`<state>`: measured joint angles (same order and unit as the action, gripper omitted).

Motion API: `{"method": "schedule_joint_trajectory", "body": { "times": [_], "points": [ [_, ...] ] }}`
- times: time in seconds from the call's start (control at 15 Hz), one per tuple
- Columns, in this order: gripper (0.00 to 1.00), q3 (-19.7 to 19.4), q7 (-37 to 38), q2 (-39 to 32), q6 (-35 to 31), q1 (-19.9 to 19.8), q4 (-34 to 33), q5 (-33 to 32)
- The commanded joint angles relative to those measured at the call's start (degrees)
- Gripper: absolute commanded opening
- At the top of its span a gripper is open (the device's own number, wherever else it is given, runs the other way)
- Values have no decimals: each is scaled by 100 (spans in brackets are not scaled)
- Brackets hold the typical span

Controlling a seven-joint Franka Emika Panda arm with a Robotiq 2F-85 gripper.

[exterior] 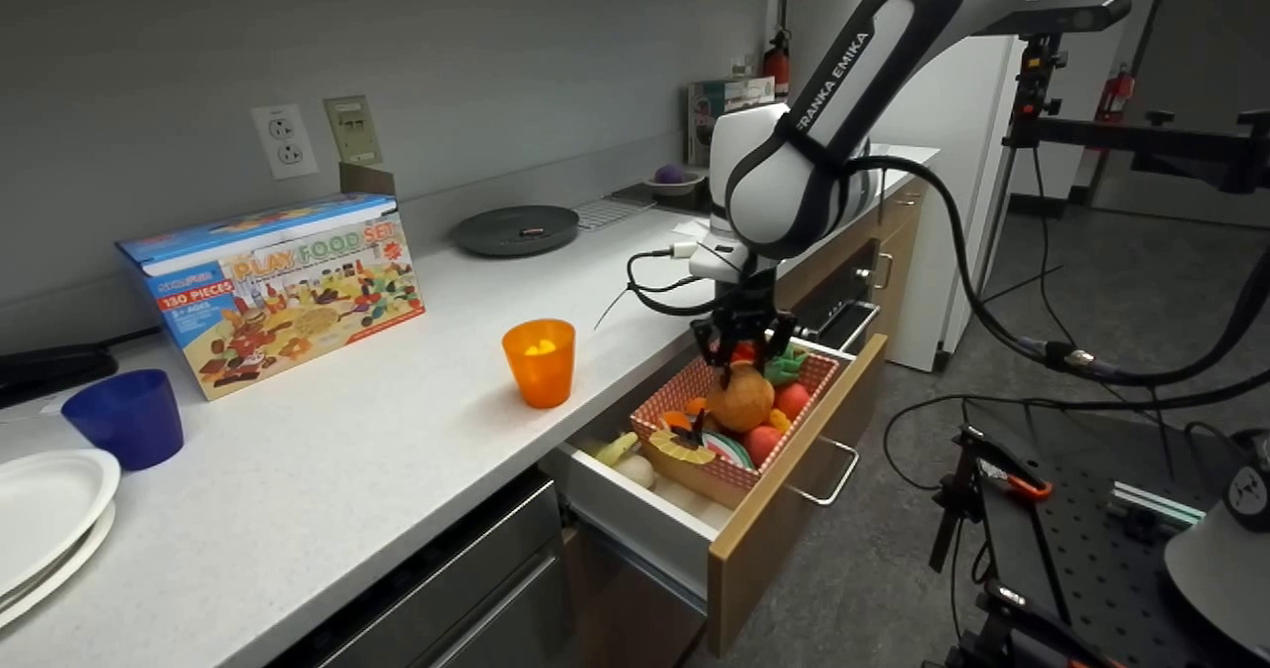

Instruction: Pick up the plush toy from the drawer and put it on the counter, then close the drawer

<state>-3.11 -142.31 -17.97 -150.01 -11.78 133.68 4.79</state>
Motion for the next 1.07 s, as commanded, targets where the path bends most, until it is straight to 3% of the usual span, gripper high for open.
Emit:
{"method": "schedule_joint_trajectory", "body": {
  "times": [0.0, 0.13, 0.53, 0.73, 1.0],
  "points": [
    [14, 81, 53, 323, 389, -72, 81, -83],
    [1, 45, 176, 686, 826, 19, 148, -176],
    [4, -40, 772, 1771, 2148, 357, -71, -1054],
    [4, -47, 1165, 2048, 2190, 455, -339, -1578],
    [4, -161, 1489, 1912, 1642, 400, -801, -2152]
  ]
}}
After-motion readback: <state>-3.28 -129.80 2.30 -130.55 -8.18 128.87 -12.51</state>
